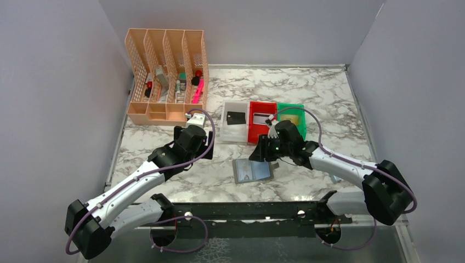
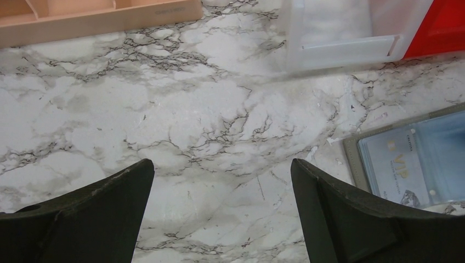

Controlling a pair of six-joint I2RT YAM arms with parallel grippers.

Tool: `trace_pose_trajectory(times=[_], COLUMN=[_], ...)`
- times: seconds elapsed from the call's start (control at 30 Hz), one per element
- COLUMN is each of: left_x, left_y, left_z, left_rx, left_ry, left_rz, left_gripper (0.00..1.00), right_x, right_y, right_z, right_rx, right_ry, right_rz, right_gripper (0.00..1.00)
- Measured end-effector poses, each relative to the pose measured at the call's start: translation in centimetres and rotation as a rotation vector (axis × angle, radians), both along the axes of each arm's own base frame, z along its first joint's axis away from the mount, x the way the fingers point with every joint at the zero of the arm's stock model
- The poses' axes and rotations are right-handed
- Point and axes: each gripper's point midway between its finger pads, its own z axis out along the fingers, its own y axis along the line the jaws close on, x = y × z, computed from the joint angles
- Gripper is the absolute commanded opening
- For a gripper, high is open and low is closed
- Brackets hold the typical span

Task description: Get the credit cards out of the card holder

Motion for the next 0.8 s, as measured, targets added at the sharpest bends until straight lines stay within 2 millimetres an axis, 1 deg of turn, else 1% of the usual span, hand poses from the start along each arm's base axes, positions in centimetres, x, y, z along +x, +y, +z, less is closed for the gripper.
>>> trace_pose_trajectory(times=[0.1, 0.17, 0.23, 0.4, 0.47, 0.57, 0.63, 0.7, 0.8], left_x=[-0.1, -0.3, -0.6, -1.8, -2.4, -3.1, -3.6, -4.1, -5.0], left_y=[-0.3, -1.0, -2.2, -6.7, -8.8, -11.2, -12.1, -13.1, -14.4], left_z=[-0.1, -0.1, -0.1, -0.5, -0.5, -0.8, -1.0, -1.7, -2.5], left_rx=[-0.011, -0.035, -0.070, -0.219, -0.302, -0.388, -0.427, -0.440, -0.458], left_ry=[0.008, 0.022, 0.038, 0.124, 0.165, 0.223, 0.259, 0.289, 0.333], left_rz=[-0.015, -0.049, -0.101, -0.264, -0.322, -0.379, -0.401, -0.418, -0.434], left_gripper=[0.99, 0.98, 0.95, 0.82, 0.78, 0.72, 0.68, 0.62, 0.57], right_x=[-0.9, -1.7, -2.5, -3.8, -4.1, -4.4, -4.5, -4.5, -4.2], right_y=[0.7, 1.0, 1.0, 0.3, 0.1, 0.0, 0.0, 0.1, 0.4], right_z=[0.5, 0.2, -0.6, -3.1, -3.6, -4.4, -5.2, -5.7, -5.7], right_rx=[0.019, 0.017, 0.010, -0.025, -0.028, -0.023, -0.023, -0.019, 0.001], right_ry=[0.004, 0.018, 0.045, 0.124, 0.143, 0.165, 0.187, 0.203, 0.211], right_rz=[0.017, 0.030, 0.034, 0.011, -0.003, -0.021, -0.035, -0.048, -0.067], right_gripper=[0.43, 0.41, 0.39, 0.39, 0.38, 0.36, 0.34, 0.34, 0.32])
